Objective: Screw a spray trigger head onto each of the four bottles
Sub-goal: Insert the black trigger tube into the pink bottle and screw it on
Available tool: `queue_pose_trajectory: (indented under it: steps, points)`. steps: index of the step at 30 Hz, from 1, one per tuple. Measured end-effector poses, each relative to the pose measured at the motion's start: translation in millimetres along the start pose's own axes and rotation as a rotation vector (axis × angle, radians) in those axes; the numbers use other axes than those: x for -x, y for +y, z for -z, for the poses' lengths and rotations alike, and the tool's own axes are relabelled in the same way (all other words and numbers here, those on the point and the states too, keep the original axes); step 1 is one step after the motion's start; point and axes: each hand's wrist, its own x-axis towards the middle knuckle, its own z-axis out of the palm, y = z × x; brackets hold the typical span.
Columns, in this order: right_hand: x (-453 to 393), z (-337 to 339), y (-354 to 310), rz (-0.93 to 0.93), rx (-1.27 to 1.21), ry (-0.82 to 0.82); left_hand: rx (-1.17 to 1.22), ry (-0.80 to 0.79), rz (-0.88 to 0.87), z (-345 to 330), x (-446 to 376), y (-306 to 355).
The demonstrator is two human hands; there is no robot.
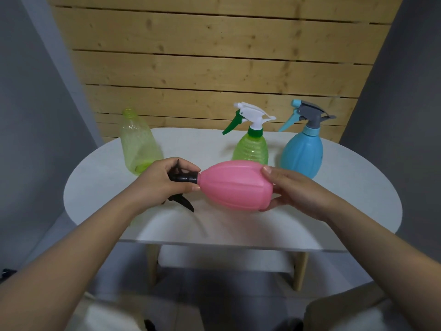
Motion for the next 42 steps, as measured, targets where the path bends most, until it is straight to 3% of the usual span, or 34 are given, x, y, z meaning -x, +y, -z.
queue_pose_trajectory:
  steps: [3, 11, 19, 28, 36, 42]
  points:
    - [1.1, 3.6, -2.8, 0.017, -0.067, -0.034, 0.053, 0.023, 0.019, -0.5, -1.3, 1.2]
    - [0.2, -2.0, -2.4, -0.039, 0.083, 0.037, 0.031, 0.001, -0.017, 1.2, 1.9, 3.6]
    - [-0.6, 4.8, -0.9, 0.051, -0.032, -0.006, 0.098, -0.020, 0.028, 3.9, -1.0, 1.8]
    - [1.3, -6.7, -4.3, -0.004, 0.160, 0.114, 0.072, -0.007, 0.020, 2.6, 1.1, 1.4]
    - [4.1, 0.5, -6.4, 0.076, 0.075, 0.013, 0.101, -0.015, 0.074, 3.9, -0.4, 2.6]
    - [3.1, 1.4, -7.3, 0.074, 0.188, 0.124, 0.096, -0.024, 0.024, -0.4, 2.8, 7.0]
